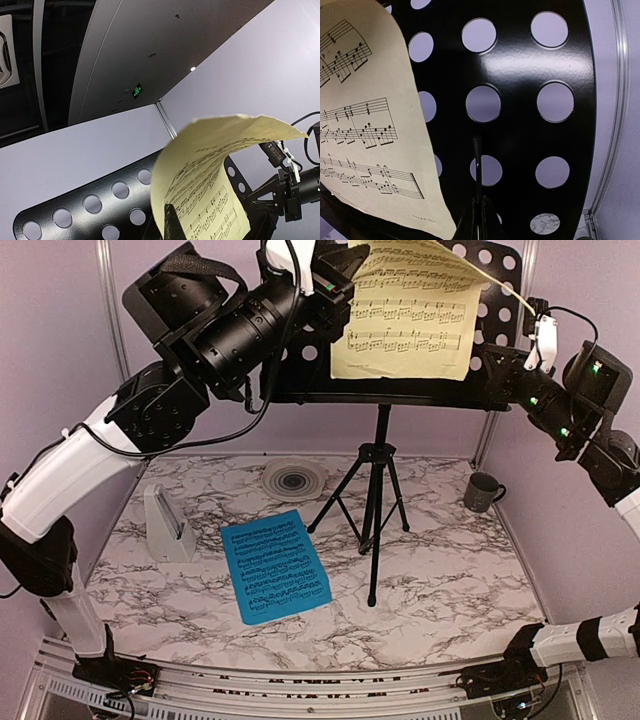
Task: Pack up the instrument practice props
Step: Remove the sheet music from the music stand, then hold the music stand locking hook and the music stand.
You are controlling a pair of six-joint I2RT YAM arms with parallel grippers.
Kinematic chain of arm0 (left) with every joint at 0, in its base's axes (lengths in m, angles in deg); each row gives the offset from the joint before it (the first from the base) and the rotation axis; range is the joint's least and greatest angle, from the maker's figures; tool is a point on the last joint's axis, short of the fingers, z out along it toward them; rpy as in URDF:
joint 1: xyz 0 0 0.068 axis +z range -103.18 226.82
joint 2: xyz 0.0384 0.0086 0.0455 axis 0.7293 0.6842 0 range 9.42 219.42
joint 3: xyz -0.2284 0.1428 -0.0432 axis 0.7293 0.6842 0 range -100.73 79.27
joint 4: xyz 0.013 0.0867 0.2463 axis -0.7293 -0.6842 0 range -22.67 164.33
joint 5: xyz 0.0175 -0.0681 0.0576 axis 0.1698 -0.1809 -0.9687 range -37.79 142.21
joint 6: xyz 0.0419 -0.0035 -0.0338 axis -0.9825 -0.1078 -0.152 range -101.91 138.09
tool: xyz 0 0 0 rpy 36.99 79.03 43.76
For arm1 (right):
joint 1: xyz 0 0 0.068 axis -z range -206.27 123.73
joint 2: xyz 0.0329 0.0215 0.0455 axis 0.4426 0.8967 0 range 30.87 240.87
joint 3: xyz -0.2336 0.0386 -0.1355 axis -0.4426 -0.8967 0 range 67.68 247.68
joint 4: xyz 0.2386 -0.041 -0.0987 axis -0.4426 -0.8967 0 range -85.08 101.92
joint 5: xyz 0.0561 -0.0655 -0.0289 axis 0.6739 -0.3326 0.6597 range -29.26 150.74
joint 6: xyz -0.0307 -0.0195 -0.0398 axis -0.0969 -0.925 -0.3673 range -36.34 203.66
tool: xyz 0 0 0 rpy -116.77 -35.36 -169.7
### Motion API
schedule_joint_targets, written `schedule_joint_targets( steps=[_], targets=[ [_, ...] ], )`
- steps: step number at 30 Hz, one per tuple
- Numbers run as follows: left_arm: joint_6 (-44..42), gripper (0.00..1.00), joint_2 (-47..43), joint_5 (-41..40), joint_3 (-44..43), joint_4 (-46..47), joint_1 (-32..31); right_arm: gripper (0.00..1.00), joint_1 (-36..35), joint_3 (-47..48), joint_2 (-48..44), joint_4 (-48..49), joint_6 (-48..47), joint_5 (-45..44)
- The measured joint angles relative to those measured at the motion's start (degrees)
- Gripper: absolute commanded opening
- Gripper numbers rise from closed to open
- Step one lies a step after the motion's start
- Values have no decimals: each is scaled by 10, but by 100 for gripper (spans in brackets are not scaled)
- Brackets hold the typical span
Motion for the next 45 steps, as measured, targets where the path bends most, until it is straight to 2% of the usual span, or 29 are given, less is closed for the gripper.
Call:
schedule_joint_targets(
  steps=[11, 13, 18, 21, 26, 31, 37, 42, 45],
  targets=[
    [124, 0, -132, -5, 111, -137, -5, 0, 0, 2, 3, -2, 0, -3],
    [158, 0, -166, -3, 142, -164, -5, 4, 0, 3, 4, -2, 0, -3],
    [226, 0, -228, 0, 194, -228, -6, 29, 0, 3, 6, -4, -2, -2],
    [260, 0, -250, 0, 211, -261, -6, 35, 1, 3, 7, -5, -6, 1],
    [306, 0, -263, 5, 235, -311, -6, 39, 1, 3, 5, -5, -6, 8],
    [333, 0, -277, 60, 277, -342, -6, 43, 1, 3, -9, -7, -8, 12],
    [341, 0, -336, 170, 361, -337, -6, 43, 2, 2, -30, -7, -14, 12],
    [354, 0, -411, 250, 440, -245, -6, 43, 2, -2, -31, -8, -16, 12],
    [364, 0, -436, 277, 454, -205, -6, 43, 2, -9, -32, -9, -15, 12]
  ],
)
